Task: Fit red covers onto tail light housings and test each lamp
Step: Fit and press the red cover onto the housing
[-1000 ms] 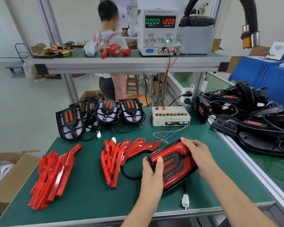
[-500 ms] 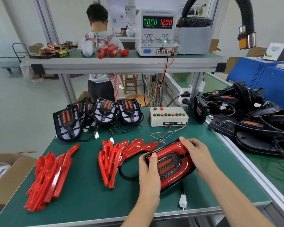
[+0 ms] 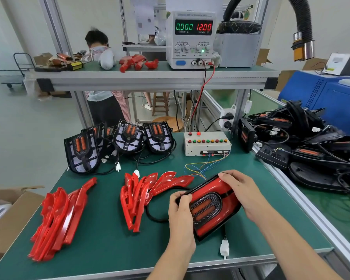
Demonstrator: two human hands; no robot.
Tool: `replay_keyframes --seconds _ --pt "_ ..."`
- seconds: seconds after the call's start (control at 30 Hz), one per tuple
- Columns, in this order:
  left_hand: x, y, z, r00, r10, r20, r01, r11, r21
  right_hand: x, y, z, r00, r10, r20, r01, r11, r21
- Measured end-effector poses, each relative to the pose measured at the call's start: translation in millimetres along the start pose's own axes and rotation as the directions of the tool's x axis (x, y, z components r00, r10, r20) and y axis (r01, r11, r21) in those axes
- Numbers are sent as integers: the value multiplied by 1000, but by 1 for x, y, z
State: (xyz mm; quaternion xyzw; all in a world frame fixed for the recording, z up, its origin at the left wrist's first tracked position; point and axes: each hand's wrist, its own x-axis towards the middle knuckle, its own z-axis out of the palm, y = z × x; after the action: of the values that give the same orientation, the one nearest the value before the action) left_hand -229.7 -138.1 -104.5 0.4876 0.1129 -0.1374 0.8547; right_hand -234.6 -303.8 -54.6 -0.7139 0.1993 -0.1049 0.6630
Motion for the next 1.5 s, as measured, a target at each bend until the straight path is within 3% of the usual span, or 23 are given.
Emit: replay_keyframes --seconds 0.4,0.73,1.23,1.5 --pt "1 3 5 999 -13 -45 13 1000 1 5 -1 -7 986 123 116 -133 988 79" --pt "2 5 6 999 53 5 -53 998 22 8 -3 -9 964 182 195 -219 958 185" --pt "1 13 -3 978 142 152 -168 970 175 7 7 -5 981 138 139 -166 963 213" --pt "4 10 0 982 141 129 -162 972 170 6 7 -6 979 163 123 -185 962 199"
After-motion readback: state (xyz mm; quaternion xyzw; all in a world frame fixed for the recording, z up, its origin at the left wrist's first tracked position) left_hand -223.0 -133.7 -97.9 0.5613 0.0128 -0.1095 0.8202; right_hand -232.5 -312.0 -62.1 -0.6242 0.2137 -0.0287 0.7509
